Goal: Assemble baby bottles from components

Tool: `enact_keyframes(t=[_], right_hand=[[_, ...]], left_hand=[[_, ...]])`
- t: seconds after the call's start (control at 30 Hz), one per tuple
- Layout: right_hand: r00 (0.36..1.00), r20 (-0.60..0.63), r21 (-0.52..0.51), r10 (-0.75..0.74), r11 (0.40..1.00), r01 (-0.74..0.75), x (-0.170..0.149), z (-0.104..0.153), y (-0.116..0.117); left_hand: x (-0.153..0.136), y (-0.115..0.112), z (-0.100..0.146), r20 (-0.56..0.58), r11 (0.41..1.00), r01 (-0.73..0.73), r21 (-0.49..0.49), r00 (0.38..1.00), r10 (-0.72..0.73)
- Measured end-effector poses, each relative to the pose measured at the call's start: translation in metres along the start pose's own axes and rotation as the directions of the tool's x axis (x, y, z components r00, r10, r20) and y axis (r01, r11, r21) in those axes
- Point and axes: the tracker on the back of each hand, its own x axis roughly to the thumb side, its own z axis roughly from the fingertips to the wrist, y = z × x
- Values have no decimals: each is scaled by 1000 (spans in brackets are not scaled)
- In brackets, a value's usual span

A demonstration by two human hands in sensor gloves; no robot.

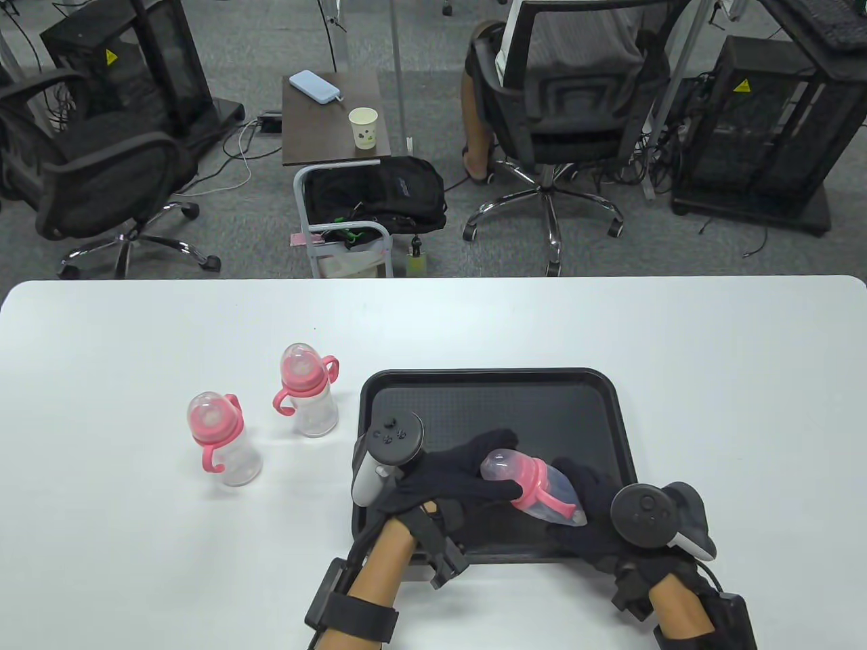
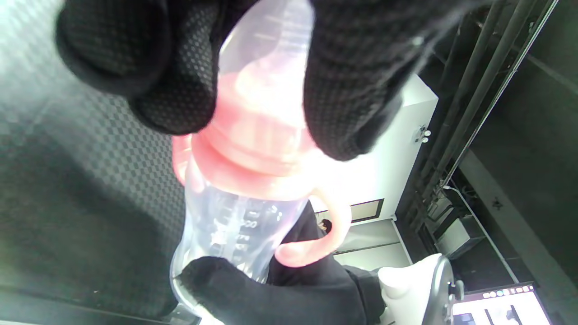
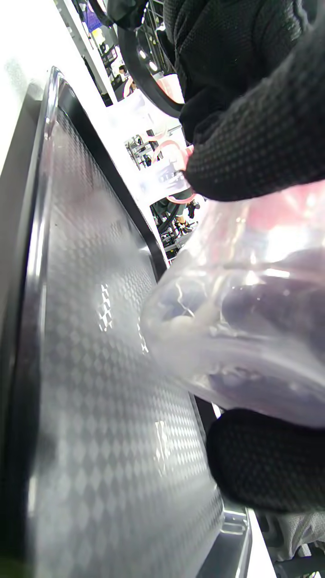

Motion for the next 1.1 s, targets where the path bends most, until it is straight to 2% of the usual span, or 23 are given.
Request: enact_keyframes(t=[0.17, 0.23, 0.3, 0.43, 0.63, 0.73, 0.9, 1.1], right_hand=[[998, -24, -21, -62, 998, 62, -9, -4, -1], [988, -42, -38, -150, 988, 149, -16, -7, -4], [975, -60, -98, -213, 974, 206, -22, -12, -10], [954, -105, -187, -279, 948, 257, -43, -23, -26], [908, -219, -331, -357, 903, 275, -96, -38, -57], [845, -293, -382, -448, 865, 326, -130, -47, -66], [812, -391, -413, -435, 871, 267, -168, -64, -73], [789, -471, -407, -395, 891, 202, -203, -76, -69]], left_hand=[[2, 6, 5, -88, 980, 196, 23, 977, -193], [0, 8, 7, -156, 937, 345, 52, 930, -334], [-6, 9, 7, -198, 915, 401, 49, 902, -385], [-12, 12, 7, -223, 920, 391, 30, 900, -375], [-14, 18, 9, -253, 902, 431, 38, 877, -408], [-18, 21, 7, -267, 912, 408, 35, 883, -385], [-21, 23, 7, -294, 905, 424, 26, 869, -398], [-21, 26, 8, -308, 898, 438, 33, 860, -407]])
